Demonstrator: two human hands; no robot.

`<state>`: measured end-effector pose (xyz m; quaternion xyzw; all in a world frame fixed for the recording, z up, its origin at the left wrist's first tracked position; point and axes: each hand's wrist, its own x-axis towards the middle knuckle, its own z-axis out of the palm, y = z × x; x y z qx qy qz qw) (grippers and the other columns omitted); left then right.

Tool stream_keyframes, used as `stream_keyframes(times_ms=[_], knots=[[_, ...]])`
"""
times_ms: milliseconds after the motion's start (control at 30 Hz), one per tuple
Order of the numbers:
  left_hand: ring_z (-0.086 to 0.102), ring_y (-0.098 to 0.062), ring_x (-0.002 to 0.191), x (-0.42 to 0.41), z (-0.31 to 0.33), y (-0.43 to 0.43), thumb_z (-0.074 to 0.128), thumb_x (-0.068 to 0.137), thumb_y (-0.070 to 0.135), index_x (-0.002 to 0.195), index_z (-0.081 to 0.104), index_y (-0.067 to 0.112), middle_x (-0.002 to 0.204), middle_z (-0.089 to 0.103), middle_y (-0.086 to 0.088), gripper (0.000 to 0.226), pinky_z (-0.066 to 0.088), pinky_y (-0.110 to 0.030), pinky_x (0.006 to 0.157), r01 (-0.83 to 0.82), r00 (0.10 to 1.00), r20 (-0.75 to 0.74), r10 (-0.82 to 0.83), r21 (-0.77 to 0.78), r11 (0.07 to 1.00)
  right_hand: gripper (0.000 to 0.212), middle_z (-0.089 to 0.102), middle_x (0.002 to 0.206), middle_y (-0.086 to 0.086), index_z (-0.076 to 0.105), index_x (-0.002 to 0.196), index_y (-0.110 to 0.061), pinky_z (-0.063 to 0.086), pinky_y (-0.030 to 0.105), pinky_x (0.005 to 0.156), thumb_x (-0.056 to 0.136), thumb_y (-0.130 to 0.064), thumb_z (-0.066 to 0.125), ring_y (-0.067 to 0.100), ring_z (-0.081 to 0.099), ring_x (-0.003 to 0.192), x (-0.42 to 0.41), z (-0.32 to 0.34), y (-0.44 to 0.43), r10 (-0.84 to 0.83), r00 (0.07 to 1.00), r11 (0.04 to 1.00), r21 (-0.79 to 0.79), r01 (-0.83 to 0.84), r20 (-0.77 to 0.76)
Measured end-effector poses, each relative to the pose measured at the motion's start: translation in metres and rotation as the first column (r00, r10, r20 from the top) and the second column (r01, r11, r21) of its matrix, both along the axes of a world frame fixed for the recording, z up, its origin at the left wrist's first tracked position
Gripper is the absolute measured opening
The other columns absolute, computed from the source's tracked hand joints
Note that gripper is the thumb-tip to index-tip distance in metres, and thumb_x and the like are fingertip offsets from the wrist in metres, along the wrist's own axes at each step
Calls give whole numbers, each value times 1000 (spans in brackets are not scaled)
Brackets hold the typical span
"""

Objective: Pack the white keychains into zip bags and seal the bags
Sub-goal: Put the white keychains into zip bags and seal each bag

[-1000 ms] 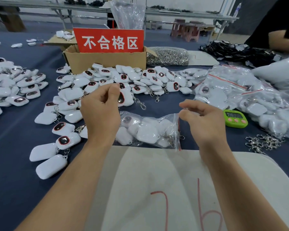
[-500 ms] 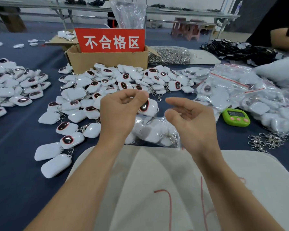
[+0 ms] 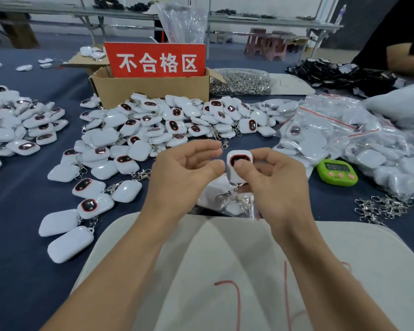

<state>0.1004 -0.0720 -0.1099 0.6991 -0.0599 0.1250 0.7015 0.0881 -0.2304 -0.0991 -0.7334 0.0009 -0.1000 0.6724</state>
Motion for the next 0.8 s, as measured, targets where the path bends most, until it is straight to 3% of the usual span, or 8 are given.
stream_keyframes(times_ms=[100, 167, 233, 433, 567, 800], knots=[[75, -12, 99, 0, -1, -6, 80, 75, 24, 104, 81, 30, 99, 80, 9, 29, 58, -40, 95, 19, 1000, 3, -20, 90, 996, 13, 79, 83, 12, 75, 91, -15, 62, 32, 67, 96, -7, 66, 26, 78, 78, 5, 0, -2, 53, 996, 984, 173, -41, -68], [75, -12, 99, -1, -2, -9, 77, 79, 26, 105, 81, 31, 99, 80, 10, 27, 58, -41, 94, 15, 1000, -8, -14, 96, 995, 16, 77, 87, 20, 76, 89, -13, 64, 39, 71, 96, -5, 64, 33, 78, 82, 4, 0, 0, 128, 988, 967, 233, -106, -82], [76, -12, 97, -2, -2, -11, 74, 81, 25, 105, 81, 31, 97, 80, 10, 25, 58, -39, 93, 17, 1000, -20, -16, 77, 997, 22, 75, 84, 25, 76, 83, -13, 62, 36, 66, 95, -1, 63, 33, 76, 78, 2, 0, 2, 175, 980, 948, 283, -143, -92], [73, -13, 77, -1, -2, -13, 71, 84, 18, 106, 82, 27, 87, 80, 1, 25, 58, -32, 80, 80, 997, -7, -80, 87, 993, 17, 75, 72, 12, 71, 73, -20, 52, 29, 58, 86, -10, 66, 20, 64, 64, 2, 0, 1, 101, 994, 984, 152, -95, -32], [72, -16, 75, -1, -1, -11, 72, 87, 17, 103, 83, 30, 85, 80, -3, 23, 59, -33, 82, 79, 997, 11, -80, 66, 995, 21, 76, 76, 13, 74, 80, -20, 54, 34, 61, 93, -7, 63, 20, 67, 65, 0, 0, 2, 143, 990, 981, 133, -141, -4], [76, -17, 74, -2, -1, -16, 78, 80, 18, 95, 84, 23, 82, 80, -2, 16, 58, -24, 76, 25, 999, -32, -25, -22, 999, 17, 76, 77, 17, 75, 81, -13, 56, 31, 61, 79, -3, 61, 20, 70, 66, -2, 2, 1, 157, 987, 975, 165, -148, -38]])
